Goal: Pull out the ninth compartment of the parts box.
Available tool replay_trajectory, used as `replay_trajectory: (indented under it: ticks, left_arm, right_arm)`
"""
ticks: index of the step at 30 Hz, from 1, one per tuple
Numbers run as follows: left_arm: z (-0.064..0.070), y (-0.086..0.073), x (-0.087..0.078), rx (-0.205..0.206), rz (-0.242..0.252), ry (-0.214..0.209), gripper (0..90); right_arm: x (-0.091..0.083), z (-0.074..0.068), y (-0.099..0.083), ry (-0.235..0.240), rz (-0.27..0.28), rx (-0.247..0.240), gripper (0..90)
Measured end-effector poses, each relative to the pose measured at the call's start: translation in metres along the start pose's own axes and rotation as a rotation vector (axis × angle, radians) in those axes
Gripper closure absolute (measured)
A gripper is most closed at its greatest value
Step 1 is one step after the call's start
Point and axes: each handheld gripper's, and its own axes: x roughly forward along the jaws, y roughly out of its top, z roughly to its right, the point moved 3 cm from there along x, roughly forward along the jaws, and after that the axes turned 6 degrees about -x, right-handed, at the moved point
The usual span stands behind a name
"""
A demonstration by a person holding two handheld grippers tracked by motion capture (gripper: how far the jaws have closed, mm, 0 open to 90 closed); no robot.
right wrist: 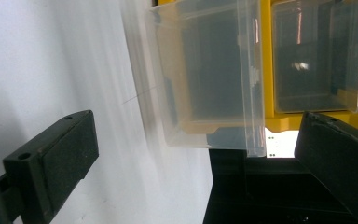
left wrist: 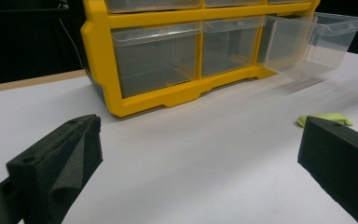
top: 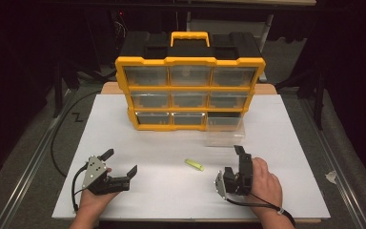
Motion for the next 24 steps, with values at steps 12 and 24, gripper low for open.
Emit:
replay_trajectory:
  ticks: [12,24]
  left_arm:
    - [0.0038,0.0016,0.0011,0.012,-0.006,-0.018,0.3]
    - [0.0059,0.0018,0.001,-0.009,-0.007,-0.018,0.3]
  right_arm:
    - [0.0027,0.0007,-0.0024,0.005,-0.007,0.06,1.0]
    - [0.007,0.0024,-0.0082,0.077,-0.022,0.246,1.0]
